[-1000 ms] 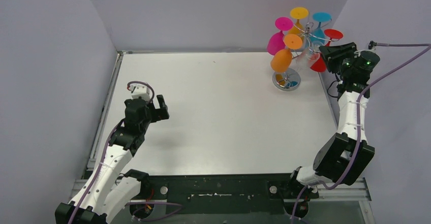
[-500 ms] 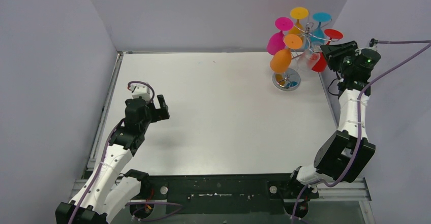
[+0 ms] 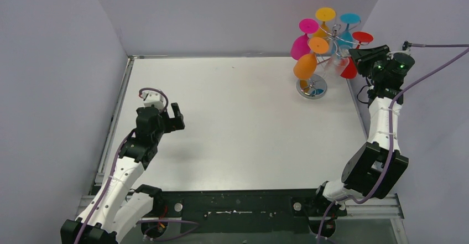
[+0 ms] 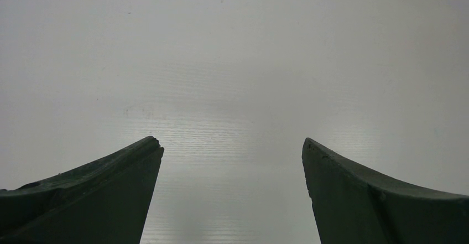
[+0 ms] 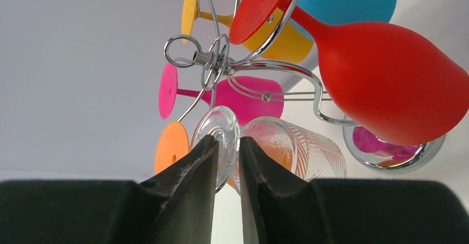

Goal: Take the wine glass off the wine glass rack
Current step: Pick up the wine glass from the wine rack.

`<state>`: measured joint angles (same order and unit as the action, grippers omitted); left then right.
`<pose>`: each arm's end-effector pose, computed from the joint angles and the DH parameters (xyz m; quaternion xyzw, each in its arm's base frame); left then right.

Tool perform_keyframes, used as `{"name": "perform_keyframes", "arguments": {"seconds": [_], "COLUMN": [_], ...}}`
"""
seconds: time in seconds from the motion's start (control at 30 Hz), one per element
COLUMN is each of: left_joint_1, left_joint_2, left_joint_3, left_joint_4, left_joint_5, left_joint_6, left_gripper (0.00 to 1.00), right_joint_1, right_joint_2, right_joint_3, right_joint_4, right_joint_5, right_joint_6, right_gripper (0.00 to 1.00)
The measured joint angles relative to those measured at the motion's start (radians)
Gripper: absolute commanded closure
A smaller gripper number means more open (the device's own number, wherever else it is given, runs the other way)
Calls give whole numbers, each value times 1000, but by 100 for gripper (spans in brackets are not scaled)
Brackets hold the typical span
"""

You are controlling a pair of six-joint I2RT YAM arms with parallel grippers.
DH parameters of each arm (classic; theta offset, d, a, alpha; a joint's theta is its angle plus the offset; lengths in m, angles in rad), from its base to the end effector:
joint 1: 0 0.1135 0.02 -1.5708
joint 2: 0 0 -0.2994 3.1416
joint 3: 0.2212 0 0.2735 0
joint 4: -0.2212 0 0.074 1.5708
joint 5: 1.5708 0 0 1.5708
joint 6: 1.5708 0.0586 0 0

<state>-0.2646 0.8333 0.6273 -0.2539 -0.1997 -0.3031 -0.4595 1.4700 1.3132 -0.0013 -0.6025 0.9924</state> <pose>0.2057 -0.0437 0.2809 -0.0688 0.8443 -0.0656 0.5274 0.3585 -0.1403 0.4097 0.3382 0.6712 0.3810 0.5385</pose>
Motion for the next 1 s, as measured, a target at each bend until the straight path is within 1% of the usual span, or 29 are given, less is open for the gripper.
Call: {"name": "perform_keyframes", "arguments": {"seconds": [0.03,0.1,0.2,0.33,0.47,1.0], "left_joint_1": [0,0,0,2,5,6], "left_joint_2": [0,2,4,13,19,34], "left_joint_3": [0,0,0,0,0,0], "left_joint_4": [2,5,5,10,12,12], "left_joint_5": [0,3,5,15,24,48], "left_joint_6": [0,0,0,0,-1,-3], "left_gripper": [4,4,4,4,4,4], "right_joint_1": [0,0,0,0,0,-5], "right_joint_2": [0,0,0,0,0,0], "right_joint_3": [0,0,0,2,2,2], "right_joint_4": [0,2,10,23,24,24], "right_joint_5": [-1,-1,-3,-8,-10,-27], "right_joint_6": [3,9,19,31,44,114], "right_gripper": [81,86,90,94,100,100]}}
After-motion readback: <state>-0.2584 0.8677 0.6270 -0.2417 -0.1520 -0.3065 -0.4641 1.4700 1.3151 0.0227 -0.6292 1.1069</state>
